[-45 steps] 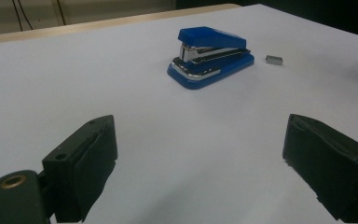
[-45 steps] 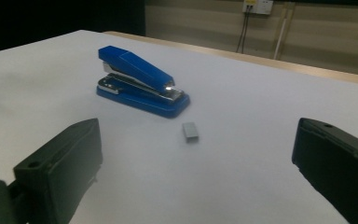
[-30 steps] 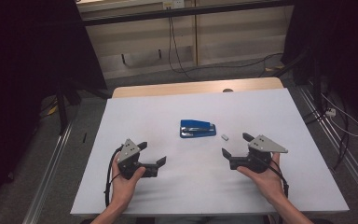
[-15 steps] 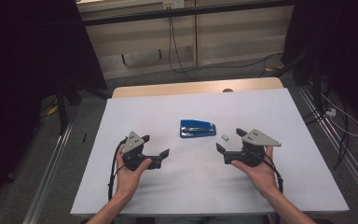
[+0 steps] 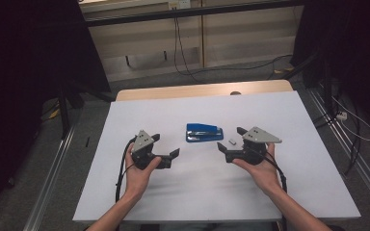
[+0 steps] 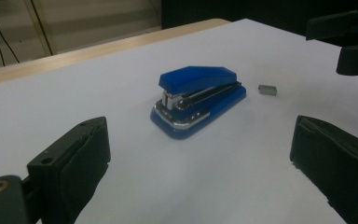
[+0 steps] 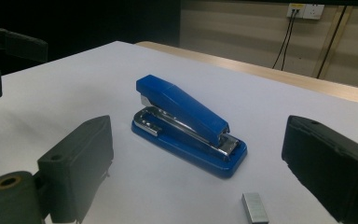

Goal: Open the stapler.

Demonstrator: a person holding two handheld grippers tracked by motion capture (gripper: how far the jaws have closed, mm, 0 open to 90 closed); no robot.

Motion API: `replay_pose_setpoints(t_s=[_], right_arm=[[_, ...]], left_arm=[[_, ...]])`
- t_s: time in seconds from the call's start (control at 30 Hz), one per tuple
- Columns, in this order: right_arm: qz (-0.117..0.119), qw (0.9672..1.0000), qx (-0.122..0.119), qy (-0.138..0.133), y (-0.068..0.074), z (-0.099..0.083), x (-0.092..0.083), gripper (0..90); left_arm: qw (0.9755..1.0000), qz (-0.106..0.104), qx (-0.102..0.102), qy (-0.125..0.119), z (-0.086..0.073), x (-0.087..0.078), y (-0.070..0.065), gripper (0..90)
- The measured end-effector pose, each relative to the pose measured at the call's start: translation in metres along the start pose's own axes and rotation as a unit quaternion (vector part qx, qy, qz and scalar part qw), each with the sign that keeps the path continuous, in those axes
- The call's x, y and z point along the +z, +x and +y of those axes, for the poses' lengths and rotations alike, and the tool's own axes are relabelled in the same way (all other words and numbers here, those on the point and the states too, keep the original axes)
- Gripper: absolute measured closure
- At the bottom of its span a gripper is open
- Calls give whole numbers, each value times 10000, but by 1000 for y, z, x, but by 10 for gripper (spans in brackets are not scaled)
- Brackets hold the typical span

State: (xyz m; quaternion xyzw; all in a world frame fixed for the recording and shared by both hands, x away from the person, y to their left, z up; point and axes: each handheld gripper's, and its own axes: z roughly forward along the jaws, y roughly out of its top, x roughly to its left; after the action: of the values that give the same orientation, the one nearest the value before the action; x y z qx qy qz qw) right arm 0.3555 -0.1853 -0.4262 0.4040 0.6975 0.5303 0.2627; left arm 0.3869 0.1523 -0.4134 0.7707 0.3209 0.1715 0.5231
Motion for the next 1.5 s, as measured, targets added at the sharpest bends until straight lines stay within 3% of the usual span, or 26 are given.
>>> replay_pose_setpoints(t_s=[0.57, 0.7, 0.9, 1.07, 1.2, 1.4, 1.5], right_arm=[[74, 9999, 35, -57, 1, 8, 22, 94], [160, 9998, -90, -55, -1, 15, 28, 105], [118, 9999, -15, -101, -6, 24, 39, 111], [78, 9997, 37, -236, -11, 32, 41, 128], [-35, 9996, 80, -250, -17, 35, 47, 132], [-24, 9992, 216, -331, -22, 34, 54, 176], [51, 9999, 92, -103, -20, 29, 59, 169]], left_arm=[[9999, -23, 51, 84, 12, 27, 12, 48], [10000, 40, 5, 29, 12, 33, 15, 50], [9999, 113, -36, 90, 18, 43, 19, 51], [9995, 115, 144, 265, 22, 54, 21, 55], [9997, 187, 117, 140, 23, 61, 23, 61], [9994, 273, 73, 211, 25, 74, 28, 65], [9994, 272, -25, 207, 24, 75, 30, 66]])
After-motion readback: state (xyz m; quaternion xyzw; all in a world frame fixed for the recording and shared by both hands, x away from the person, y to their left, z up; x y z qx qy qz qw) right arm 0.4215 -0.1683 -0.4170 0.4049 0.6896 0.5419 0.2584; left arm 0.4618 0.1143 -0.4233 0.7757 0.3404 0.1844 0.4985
